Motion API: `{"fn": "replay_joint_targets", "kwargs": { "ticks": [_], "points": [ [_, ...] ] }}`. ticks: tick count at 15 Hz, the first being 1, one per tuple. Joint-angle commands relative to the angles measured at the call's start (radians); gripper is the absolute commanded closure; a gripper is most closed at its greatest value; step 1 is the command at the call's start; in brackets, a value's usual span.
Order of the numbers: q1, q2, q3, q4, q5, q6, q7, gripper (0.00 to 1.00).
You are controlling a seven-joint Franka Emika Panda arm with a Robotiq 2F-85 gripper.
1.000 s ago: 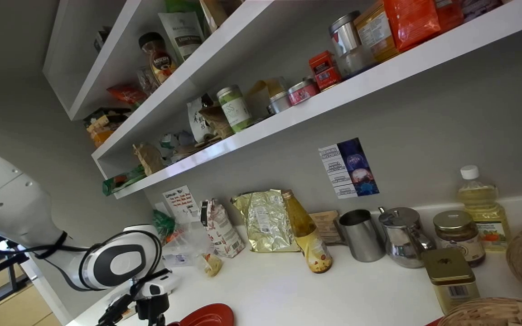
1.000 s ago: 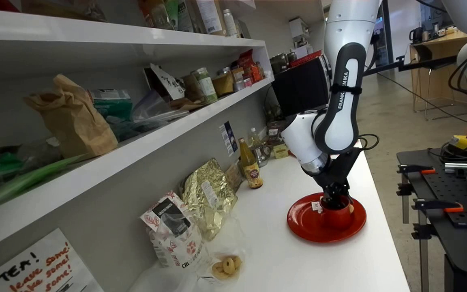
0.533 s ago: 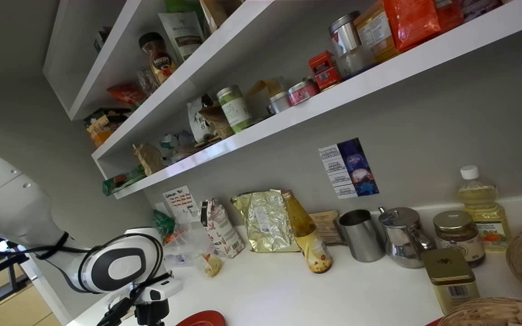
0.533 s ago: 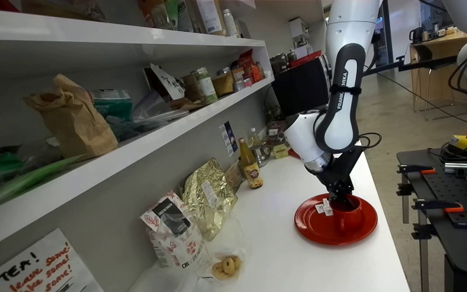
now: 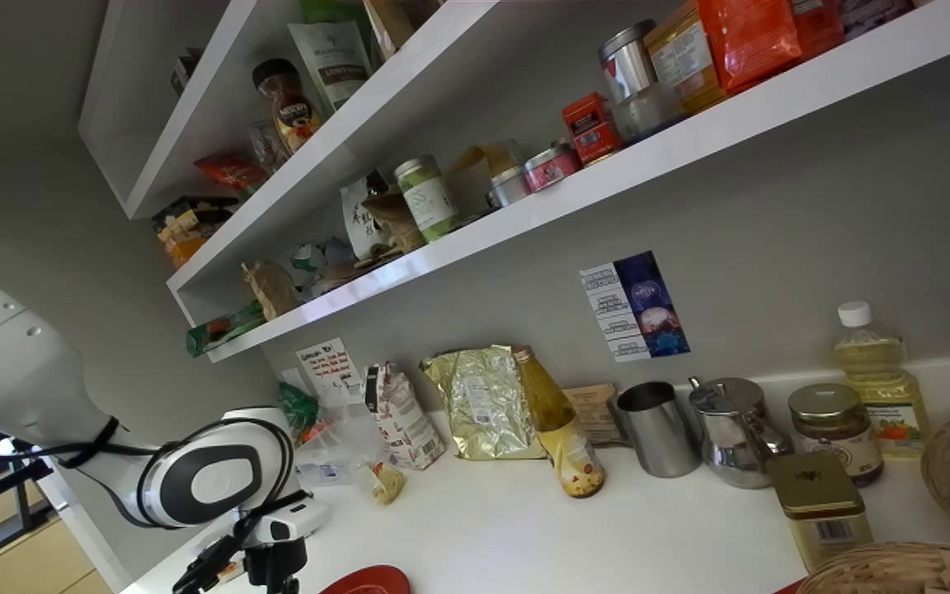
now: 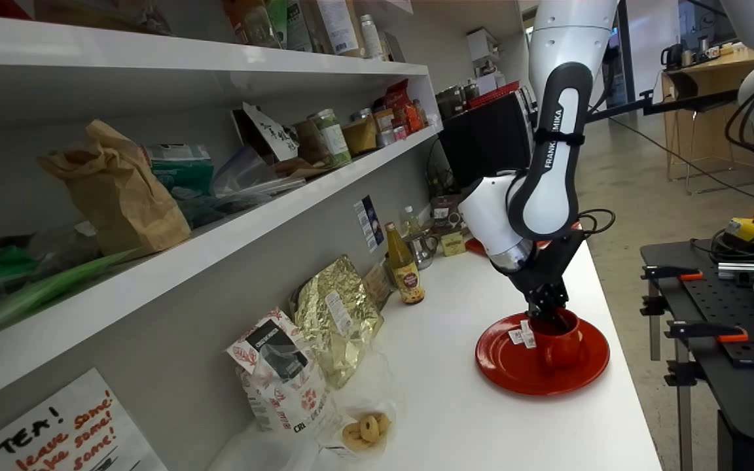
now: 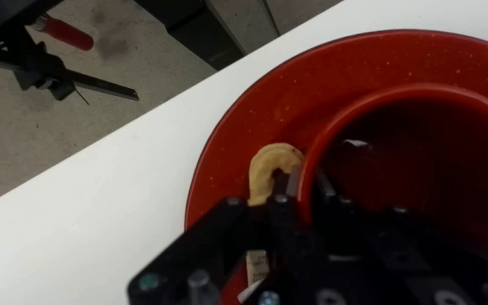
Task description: Take the cup off of the pot
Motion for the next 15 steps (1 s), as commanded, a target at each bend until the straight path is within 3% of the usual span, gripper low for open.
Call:
{"fn": "replay_joint_targets", "kwargs": {
  "ticks": [1, 8, 15],
  "points": [
    [0.006, -0.052, -0.015, -0.017, 0.007, -0.009, -0.009, 0.98],
    [-0.029, -0.121, -0.068, -0.035, -0.011, -0.011, 0.000, 0.98],
    [-0.145, -0.225, -0.191, -0.111, -0.079, -0.005, 0.009, 0.98]
  ]
}}
